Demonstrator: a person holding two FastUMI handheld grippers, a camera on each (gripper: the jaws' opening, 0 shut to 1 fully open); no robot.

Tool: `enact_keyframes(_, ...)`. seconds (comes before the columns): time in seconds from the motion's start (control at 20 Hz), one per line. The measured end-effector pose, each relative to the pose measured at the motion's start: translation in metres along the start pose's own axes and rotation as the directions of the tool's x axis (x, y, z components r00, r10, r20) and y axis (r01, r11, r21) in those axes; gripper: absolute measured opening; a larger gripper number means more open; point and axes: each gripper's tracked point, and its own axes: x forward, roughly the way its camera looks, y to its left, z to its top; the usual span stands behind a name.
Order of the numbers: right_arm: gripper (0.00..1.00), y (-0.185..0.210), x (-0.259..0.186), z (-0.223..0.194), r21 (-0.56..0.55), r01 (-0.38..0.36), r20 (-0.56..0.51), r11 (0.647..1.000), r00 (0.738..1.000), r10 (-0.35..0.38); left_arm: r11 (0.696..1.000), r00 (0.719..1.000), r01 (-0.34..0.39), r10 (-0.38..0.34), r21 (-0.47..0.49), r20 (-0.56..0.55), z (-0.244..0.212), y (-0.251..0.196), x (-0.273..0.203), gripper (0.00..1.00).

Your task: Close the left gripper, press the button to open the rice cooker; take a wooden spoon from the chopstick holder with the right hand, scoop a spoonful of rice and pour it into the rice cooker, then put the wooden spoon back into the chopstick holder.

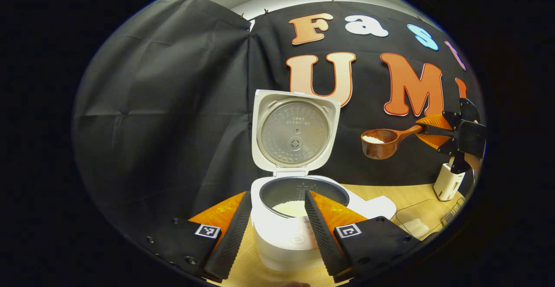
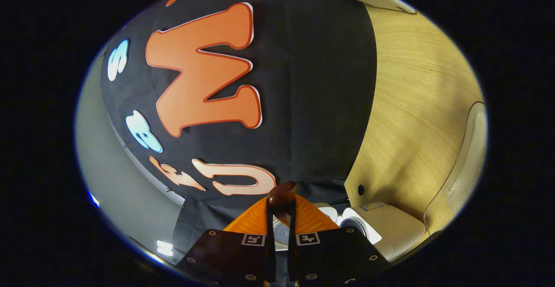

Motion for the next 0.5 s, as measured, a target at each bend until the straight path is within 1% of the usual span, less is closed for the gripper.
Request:
enact_keyframes(0.15,0.11,0.003,0.021,-0.018,-0.057,-0.003,-0.030,0.998,1.000,0.002,1.000,1.000,-0.010,0.010,-0.003,-0.004,-0.002,0.007,0.000,0.81)
enact_keyframes(0.3,0.11,0.001,0.040,-0.038,-0.142,-0.005,-0.053,0.990,0.999,-0.003,1.000,1.000,-0.015,0.015,-0.005,-0.013,-0.006,0.012,0.001,0.81)
enact_keyframes(0.4,0.11,-0.003,0.051,-0.052,-0.214,-0.008,-0.073,0.977,0.997,-0.008,1.000,1.000,-0.018,0.017,-0.007,-0.023,-0.009,0.015,0.004,0.81)
enact_keyframes(0.5,0.11,-0.005,0.060,-0.069,-0.283,-0.026,-0.100,0.959,0.995,-0.003,1.000,0.999,-0.021,0.021,-0.011,-0.026,-0.012,0.020,0.004,0.81)
